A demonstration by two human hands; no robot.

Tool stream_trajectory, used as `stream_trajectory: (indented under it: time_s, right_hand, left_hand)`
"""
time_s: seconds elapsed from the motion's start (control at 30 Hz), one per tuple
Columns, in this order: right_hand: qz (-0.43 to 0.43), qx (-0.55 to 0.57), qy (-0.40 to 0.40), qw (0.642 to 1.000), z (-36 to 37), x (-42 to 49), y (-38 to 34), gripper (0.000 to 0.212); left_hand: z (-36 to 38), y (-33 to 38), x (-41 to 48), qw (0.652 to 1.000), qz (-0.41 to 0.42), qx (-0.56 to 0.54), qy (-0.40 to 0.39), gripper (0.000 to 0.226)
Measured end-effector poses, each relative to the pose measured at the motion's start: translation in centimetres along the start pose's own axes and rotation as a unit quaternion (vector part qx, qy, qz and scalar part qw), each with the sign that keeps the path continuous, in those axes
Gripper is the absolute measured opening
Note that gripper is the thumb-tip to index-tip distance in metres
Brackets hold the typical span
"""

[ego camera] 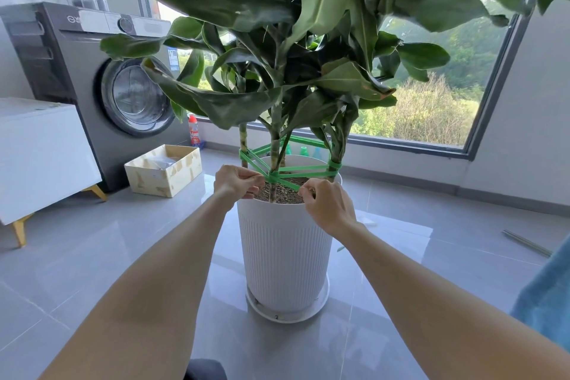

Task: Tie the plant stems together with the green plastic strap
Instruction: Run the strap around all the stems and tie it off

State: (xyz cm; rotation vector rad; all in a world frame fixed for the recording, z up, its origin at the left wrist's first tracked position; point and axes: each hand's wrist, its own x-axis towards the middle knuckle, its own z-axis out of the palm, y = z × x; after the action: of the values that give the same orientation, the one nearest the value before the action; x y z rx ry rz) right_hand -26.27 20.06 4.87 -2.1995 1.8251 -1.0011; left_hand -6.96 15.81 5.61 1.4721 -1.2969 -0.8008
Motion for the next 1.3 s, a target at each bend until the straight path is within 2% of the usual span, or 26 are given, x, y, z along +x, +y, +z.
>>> stream_trajectory:
  time_s: [0.17, 0.37, 0.57, 0.83, 1.0, 1.13, 1.3]
  right_hand:
    - [0.004, 0.003, 0.005, 1.0, 0.1, 0.1, 0.2, 0.027]
    - [0.012, 0.003, 0.005, 1.0, 0.4, 0.2, 0.4, 0.027]
    - [0.017, 0.012, 0.002, 1.0, 0.4, 0.2, 0.5, 0.027]
    - [0.019, 0.014, 0.003, 1.0, 0.6, 0.3, 0.6, 0.026]
    - [0.019, 0.016, 0.001, 1.0, 0.6, 0.3, 0.7, 0.026]
    - [0.017, 0.015, 0.001, 1.0, 0.6, 0.3, 0.8, 0.025]
    - [0.008, 0.013, -0.003, 1.0, 0.4, 0.3, 0.8, 0.025]
  left_hand:
    - [0.3, -0.5, 0.5, 0.996, -0.026, -0.086, 0.005, 0.025]
    - [1.4, -1.3, 0.6, 0.973, -0.068, -0.221, -0.008, 0.033]
    - [2.4, -1.5, 0.5, 0.923, -0.12, -0.365, -0.031, 0.025]
    - [3.0, -0.9, 0.4, 0.845, -0.236, -0.48, -0.018, 0.006]
    - [3.5, -0.3, 0.4, 0.803, -0.27, -0.531, -0.015, 0.017]
    - [3.7, 0.7, 0.0, 0.809, -0.29, -0.51, -0.023, 0.03]
    - [3.5, 1.7, -0.1, 0.817, -0.317, -0.481, -0.014, 0.03]
